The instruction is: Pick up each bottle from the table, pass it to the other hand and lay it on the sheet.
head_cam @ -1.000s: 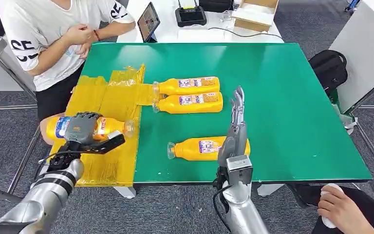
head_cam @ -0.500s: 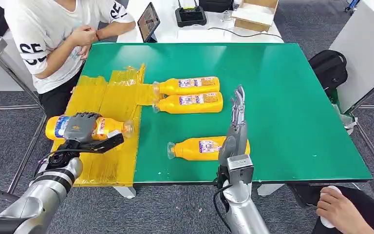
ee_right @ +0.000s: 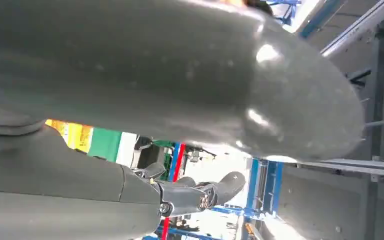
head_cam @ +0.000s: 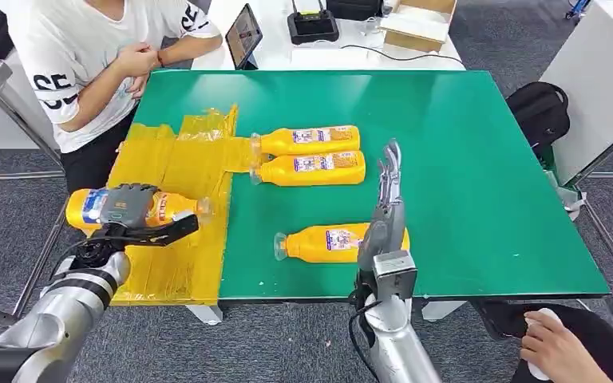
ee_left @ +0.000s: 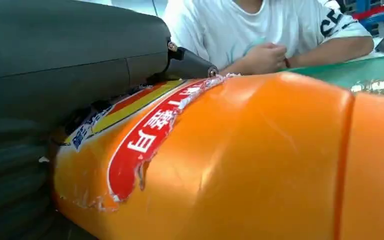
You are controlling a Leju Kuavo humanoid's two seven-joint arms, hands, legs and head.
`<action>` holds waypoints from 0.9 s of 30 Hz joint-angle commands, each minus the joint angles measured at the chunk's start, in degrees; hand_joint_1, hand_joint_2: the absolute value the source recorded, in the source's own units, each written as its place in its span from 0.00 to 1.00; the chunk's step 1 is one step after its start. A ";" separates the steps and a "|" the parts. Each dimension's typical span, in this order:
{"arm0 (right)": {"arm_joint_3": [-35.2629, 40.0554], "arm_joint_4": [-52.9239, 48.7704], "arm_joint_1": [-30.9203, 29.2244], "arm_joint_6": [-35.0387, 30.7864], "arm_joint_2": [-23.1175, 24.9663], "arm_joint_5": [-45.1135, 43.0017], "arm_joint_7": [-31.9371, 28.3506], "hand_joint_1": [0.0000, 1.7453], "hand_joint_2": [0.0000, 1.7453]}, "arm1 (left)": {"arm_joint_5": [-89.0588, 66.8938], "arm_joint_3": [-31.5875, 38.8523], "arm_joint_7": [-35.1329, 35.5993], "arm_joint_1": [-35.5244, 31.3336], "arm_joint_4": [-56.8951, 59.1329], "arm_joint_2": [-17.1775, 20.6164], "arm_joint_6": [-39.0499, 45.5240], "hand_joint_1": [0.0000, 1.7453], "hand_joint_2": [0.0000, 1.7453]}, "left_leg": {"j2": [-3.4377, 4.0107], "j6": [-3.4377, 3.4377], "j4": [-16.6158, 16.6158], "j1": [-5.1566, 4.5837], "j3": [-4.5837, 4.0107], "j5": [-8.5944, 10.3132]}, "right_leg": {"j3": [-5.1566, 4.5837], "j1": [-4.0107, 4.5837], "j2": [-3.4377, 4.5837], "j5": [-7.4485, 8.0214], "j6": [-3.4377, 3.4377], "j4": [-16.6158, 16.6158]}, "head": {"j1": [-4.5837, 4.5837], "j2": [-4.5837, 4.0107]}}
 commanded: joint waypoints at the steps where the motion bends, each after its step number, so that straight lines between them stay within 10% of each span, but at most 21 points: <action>1: 0.76 5.46 -1.73 1.81 0.44 -0.43 1.26 0.00 0.00 | -0.81 -3.70 -0.15 -2.08 5.45 0.19 -2.42 1.00 1.00 | 0.08 0.07 -0.04 0.03 0.23 -0.08 | 0.24 0.06 0.02 -0.04 -0.13 -0.08 | 0.02 0.00; 5: 1.03 5.71 -1.67 1.37 0.50 0.57 1.05 0.00 0.00 | 3.85 -0.24 -3.11 -1.25 5.36 -0.82 -4.11 1.00 1.00 | 0.09 0.06 -0.05 0.00 0.22 -0.08 | 0.21 0.04 0.02 -0.05 -0.14 -0.06 | 0.04 0.00; 6: 1.02 5.68 -1.59 1.41 0.53 0.62 1.07 0.00 0.00 | 4.99 0.51 -3.76 -1.10 5.11 -1.08 -4.65 0.30 1.00 | 0.11 0.08 -0.05 0.03 0.34 -0.12 | 0.33 0.08 0.03 -0.08 -0.19 -0.08 | 0.04 0.00; 7: 0.99 5.71 -1.53 1.42 0.52 0.65 1.17 0.00 0.00 | 4.36 -0.07 -3.10 -1.28 5.29 -1.15 -5.16 0.00 1.00 | 0.07 0.06 -0.05 0.02 0.25 -0.09 | 0.26 0.06 0.00 -0.06 -0.15 -0.07 | 0.04 0.00; 27: 0.28 7.55 -2.17 2.08 0.58 0.21 2.03 0.00 0.00 | 16.80 6.60 -11.62 -0.45 3.04 -2.59 -9.72 0.00 1.00 | 0.04 0.05 -0.03 -0.01 0.10 -0.03 | 0.11 0.01 0.00 -0.02 -0.08 -0.04 | 0.00 0.00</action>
